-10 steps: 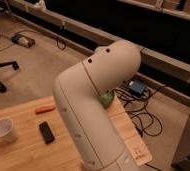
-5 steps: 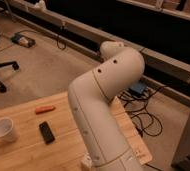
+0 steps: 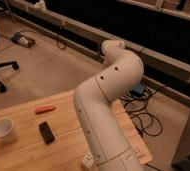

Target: Place the white sponge in the ceramic bowl

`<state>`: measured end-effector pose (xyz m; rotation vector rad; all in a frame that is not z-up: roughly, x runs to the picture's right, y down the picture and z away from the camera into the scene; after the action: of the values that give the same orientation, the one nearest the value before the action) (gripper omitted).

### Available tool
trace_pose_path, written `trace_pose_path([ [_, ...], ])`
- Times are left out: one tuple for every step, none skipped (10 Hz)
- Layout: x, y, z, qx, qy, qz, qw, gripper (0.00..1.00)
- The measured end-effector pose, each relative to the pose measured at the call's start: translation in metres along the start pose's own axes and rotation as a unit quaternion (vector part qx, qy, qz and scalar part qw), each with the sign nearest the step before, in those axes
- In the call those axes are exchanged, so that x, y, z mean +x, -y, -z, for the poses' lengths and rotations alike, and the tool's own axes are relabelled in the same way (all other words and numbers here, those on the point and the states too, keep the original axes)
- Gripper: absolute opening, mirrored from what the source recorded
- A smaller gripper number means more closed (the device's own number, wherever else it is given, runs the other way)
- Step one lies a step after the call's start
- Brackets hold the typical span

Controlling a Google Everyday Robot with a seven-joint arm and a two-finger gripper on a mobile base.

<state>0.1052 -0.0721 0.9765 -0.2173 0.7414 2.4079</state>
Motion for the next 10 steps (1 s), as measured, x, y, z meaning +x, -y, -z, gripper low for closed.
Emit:
trace_pose_path([
  [0.004,-0.006,0.000,0.000,-0.001,0.002,1.0000,0.09],
  [0.008,-0.004,0.000,0.002,-0.003,0.010,0.9999,0.09],
  [0.015,0.006,0.002,0.005,0.007,0.028,0.9996,0.02],
  [0.030,0.011,0.004,0.007,0.013,0.037,0.9992,0.01],
  [0.050,0.013,0.007,0.008,0.020,0.047,0.9987,0.00],
  [0.067,0.021,0.009,0.013,0.027,0.055,0.9981,0.00],
  [0.077,0.026,0.008,0.020,0.029,0.057,0.9977,0.00],
  [0.082,0.028,0.008,0.024,0.030,0.059,0.9975,0.00],
  [0.084,0.031,0.007,0.028,0.033,0.058,0.9974,0.01],
  [0.082,0.033,0.008,0.028,0.035,0.054,0.9976,0.05],
])
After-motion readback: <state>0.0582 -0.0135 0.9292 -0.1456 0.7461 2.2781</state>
